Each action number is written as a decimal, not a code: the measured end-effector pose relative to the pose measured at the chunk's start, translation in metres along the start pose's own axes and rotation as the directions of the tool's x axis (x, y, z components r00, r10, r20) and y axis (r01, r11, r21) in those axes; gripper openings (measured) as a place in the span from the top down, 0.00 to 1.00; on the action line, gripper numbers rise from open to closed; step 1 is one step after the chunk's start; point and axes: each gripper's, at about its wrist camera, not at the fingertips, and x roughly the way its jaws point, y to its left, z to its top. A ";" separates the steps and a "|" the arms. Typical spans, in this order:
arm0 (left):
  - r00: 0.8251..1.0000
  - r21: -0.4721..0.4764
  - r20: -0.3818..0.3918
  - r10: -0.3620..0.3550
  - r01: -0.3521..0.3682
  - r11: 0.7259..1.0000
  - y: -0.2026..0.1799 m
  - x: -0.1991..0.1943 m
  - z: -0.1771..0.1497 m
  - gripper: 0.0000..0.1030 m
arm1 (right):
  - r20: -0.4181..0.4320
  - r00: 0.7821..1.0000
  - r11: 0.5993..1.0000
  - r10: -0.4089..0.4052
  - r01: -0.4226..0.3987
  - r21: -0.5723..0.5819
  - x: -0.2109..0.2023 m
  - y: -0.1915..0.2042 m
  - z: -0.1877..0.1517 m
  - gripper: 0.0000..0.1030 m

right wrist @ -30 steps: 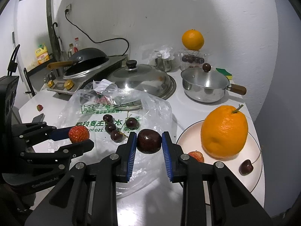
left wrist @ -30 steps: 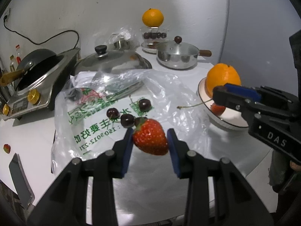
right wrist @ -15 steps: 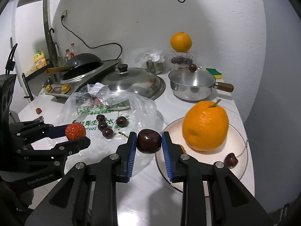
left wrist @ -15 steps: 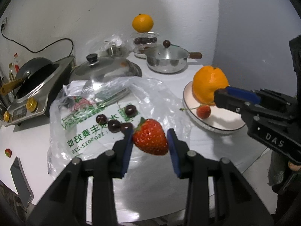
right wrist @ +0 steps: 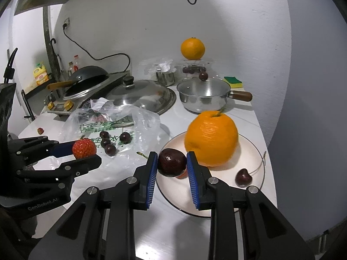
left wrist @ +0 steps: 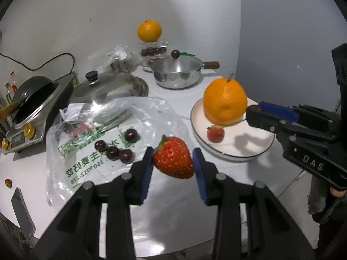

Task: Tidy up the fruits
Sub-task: 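Carry the strawberry in the left gripper and cherry in the right gripper over the plate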

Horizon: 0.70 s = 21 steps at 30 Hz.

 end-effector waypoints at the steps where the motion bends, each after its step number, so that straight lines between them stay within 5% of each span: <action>1: 1.000 0.001 0.000 -0.002 0.002 1.000 -0.002 0.000 0.000 0.64 | 0.000 1.000 1.000 -0.001 0.001 0.001 0.000 -0.002 0.000 0.71; 21: 0.997 0.043 -0.028 -0.076 0.077 0.996 -0.051 0.031 0.014 0.64 | -0.033 0.998 0.997 -0.046 0.048 0.054 -0.004 -0.053 -0.016 0.72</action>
